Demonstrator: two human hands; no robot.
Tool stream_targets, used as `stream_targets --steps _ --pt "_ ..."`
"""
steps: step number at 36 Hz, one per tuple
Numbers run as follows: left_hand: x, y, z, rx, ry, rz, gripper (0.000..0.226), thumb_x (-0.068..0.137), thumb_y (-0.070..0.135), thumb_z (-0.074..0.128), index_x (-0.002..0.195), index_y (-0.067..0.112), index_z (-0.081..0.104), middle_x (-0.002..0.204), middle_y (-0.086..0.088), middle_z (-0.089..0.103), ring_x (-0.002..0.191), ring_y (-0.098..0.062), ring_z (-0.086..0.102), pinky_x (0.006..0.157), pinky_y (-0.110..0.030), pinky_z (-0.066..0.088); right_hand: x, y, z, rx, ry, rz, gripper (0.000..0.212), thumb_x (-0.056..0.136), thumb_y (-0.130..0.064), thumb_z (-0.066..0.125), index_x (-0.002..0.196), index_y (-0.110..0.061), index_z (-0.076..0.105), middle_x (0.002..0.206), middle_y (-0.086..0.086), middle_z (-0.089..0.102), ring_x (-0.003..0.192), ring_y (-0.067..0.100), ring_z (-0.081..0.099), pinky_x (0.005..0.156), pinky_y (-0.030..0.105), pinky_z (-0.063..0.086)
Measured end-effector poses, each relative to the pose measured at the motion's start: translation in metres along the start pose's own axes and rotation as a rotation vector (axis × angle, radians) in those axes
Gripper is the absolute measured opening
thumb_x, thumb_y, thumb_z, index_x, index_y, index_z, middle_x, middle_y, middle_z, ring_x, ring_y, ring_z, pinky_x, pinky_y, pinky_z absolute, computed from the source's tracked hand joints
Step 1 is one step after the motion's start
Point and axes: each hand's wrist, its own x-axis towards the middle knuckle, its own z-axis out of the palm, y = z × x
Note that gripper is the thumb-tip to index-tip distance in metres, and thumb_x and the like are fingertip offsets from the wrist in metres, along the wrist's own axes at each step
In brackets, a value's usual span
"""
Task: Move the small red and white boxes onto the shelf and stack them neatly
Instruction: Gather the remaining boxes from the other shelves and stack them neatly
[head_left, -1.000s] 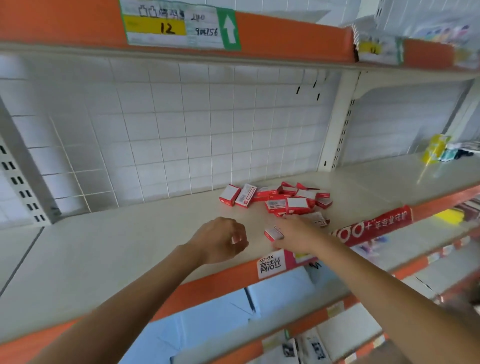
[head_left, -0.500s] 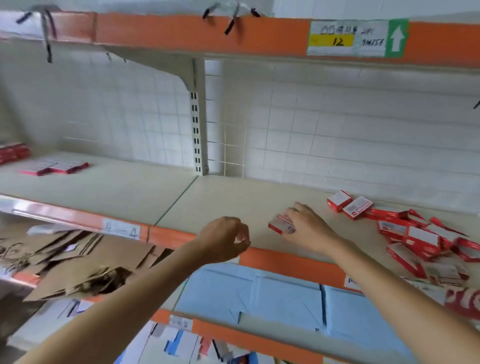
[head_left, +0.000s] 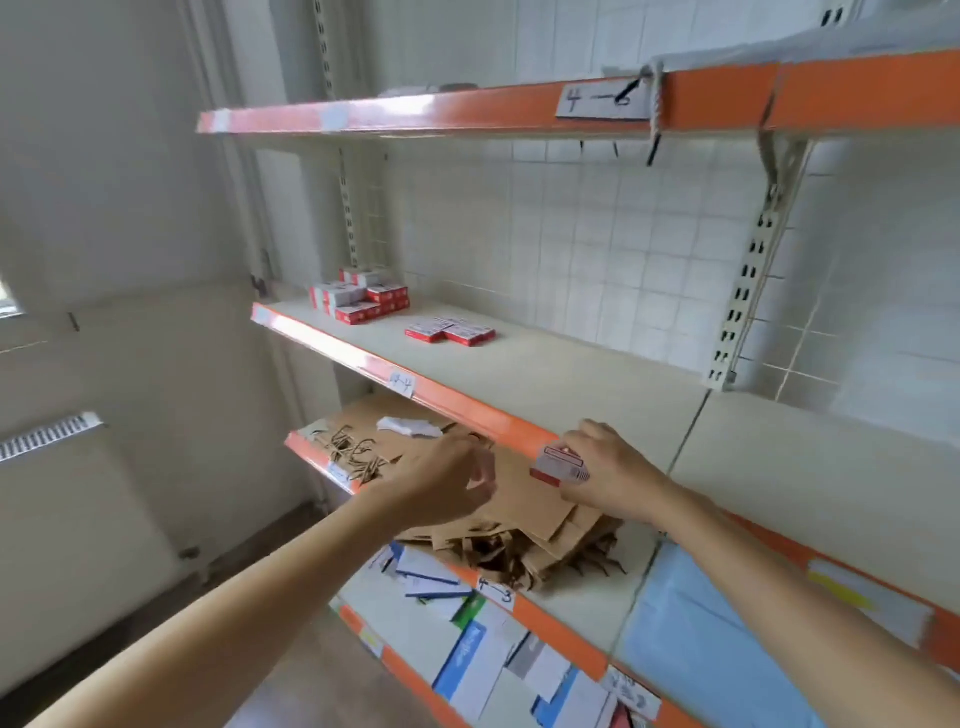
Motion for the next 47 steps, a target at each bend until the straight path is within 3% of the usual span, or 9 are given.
stream_targets --steps 7,11,16,19,26,31,40,44,47 --pt "-0.040 -0.078 -0.017 0.009 0.022 -0.122 0.014 0.091 0.024 0.056 0.094 0.018 0.068 0.096 0.004 0.063 0.078 -0.004 0.051 0.064 -0.013 0.042 0.066 -0.062 0.036 -0.030 -0.101 -0.141 0.052 0.083 -0.026 0.062 0.131 -0.017 0.046 0.123 0.002 0.041 0.121 0.018 0.038 0.089 0.025 0.036" --pt "-0.034 -0.105 -0.013 -0.002 0.046 -0.180 0.015 0.092 0.025 0.056 0.097 0.017 0.067 0.098 0.001 0.065 0.084 -0.011 0.059 0.073 -0.026 0.053 0.099 -0.075 0.045 -0.034 -0.095 -0.163 0.049 0.084 -0.029 0.062 0.129 -0.018 0.048 0.120 0.002 0.041 0.117 0.016 0.038 0.088 0.026 0.038" --pt "-0.003 -0.122 0.001 -0.025 0.069 -0.134 0.015 0.092 0.023 0.056 0.094 0.015 0.068 0.094 0.001 0.064 0.081 -0.012 0.058 0.073 -0.027 0.051 0.142 -0.056 0.050 -0.062 -0.108 -0.163 0.044 0.081 -0.027 0.062 0.122 -0.012 0.051 0.111 0.000 0.041 0.113 0.015 0.038 0.080 0.022 0.035" --pt "0.022 -0.138 -0.001 -0.038 0.079 -0.122 0.014 0.091 0.021 0.055 0.090 0.014 0.067 0.091 0.000 0.064 0.079 -0.014 0.059 0.072 -0.031 0.052 0.178 -0.039 0.041 -0.060 -0.056 -0.116 0.046 0.081 -0.027 0.064 0.121 -0.010 0.051 0.109 0.002 0.043 0.113 0.017 0.039 0.085 0.023 0.034" --pt "0.095 -0.181 -0.019 -0.006 0.130 -0.135 0.013 0.088 0.024 0.056 0.091 0.018 0.067 0.094 0.003 0.065 0.085 -0.014 0.059 0.068 -0.022 0.042 0.264 0.001 0.030 -0.024 -0.013 0.011 0.042 0.085 -0.020 0.059 0.124 -0.005 0.052 0.128 0.013 0.042 0.126 0.024 0.033 0.098 0.025 0.030" --pt "0.131 -0.198 -0.011 -0.064 0.109 -0.105 0.014 0.089 0.021 0.056 0.093 0.014 0.068 0.094 -0.001 0.065 0.084 -0.017 0.061 0.074 -0.033 0.051 0.293 0.030 0.052 -0.031 -0.059 0.108 0.040 0.087 -0.020 0.053 0.123 -0.004 0.052 0.131 0.014 0.042 0.123 0.028 0.034 0.098 0.027 0.032" --pt "0.198 -0.221 0.015 -0.171 0.093 0.007 0.012 0.086 0.017 0.060 0.094 0.014 0.069 0.092 -0.002 0.062 0.077 -0.014 0.059 0.070 -0.030 0.050 0.289 0.051 0.057 0.118 -0.076 0.059 0.048 0.089 -0.027 0.059 0.134 -0.019 0.048 0.124 0.005 0.044 0.122 0.019 0.038 0.098 0.022 0.030" --pt "0.232 -0.223 0.027 -0.188 0.044 0.096 0.025 0.083 0.022 0.066 0.108 0.015 0.065 0.103 -0.006 0.056 0.090 -0.020 0.056 0.076 -0.032 0.048 0.280 0.059 0.048 0.277 -0.113 0.137 0.053 0.089 -0.030 0.061 0.138 -0.018 0.043 0.130 -0.001 0.046 0.122 0.011 0.043 0.103 0.021 0.031" --pt "0.249 -0.224 0.033 -0.232 -0.044 0.117 0.038 0.079 0.024 0.071 0.114 0.015 0.061 0.107 -0.002 0.050 0.098 -0.019 0.052 0.085 -0.030 0.044 0.274 0.070 0.051 0.479 -0.053 0.259 0.042 0.091 -0.016 0.057 0.132 -0.016 0.050 0.129 -0.004 0.052 0.119 0.009 0.048 0.102 0.020 0.033"
